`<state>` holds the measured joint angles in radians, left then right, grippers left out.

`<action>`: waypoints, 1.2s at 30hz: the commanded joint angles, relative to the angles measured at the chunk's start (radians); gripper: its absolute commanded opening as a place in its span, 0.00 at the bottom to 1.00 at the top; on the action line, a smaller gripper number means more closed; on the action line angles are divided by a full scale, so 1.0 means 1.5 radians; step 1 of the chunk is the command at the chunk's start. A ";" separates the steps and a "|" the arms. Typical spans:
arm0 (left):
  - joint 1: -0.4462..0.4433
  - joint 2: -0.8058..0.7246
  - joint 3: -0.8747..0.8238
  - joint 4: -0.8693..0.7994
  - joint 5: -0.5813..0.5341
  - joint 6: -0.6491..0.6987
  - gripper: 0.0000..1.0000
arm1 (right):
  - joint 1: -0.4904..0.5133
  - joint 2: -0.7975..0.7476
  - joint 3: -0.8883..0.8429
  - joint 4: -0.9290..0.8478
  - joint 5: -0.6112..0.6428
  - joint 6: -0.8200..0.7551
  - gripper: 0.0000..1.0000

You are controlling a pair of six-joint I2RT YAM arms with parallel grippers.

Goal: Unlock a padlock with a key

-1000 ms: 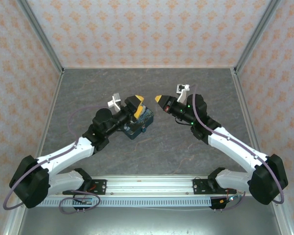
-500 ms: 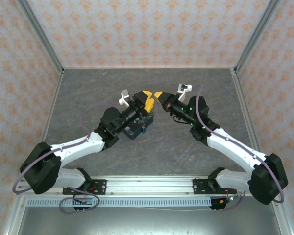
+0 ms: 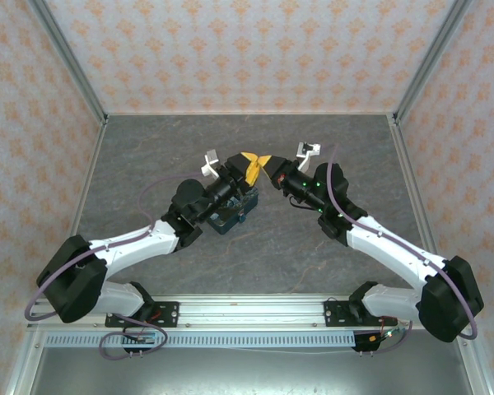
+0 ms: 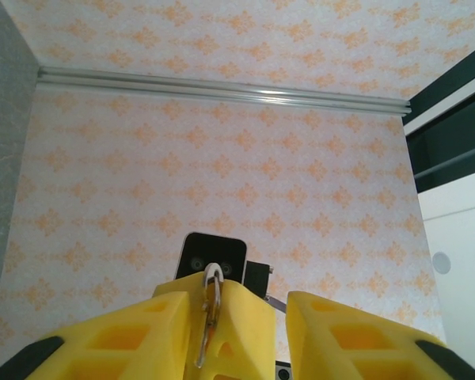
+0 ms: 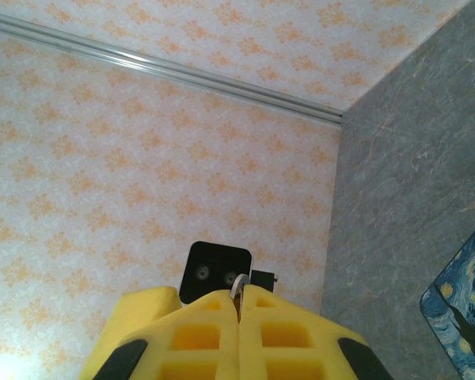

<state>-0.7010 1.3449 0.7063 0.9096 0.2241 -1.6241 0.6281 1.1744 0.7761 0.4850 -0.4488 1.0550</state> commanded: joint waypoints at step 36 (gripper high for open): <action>0.006 -0.083 0.132 -0.425 0.127 0.453 0.00 | -0.150 -0.121 -0.008 -0.166 -0.219 -0.144 0.46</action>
<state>-0.7044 1.2697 0.8238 0.4877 0.3286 -1.1896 0.4450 1.0203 0.7227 0.3679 -0.6331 0.9539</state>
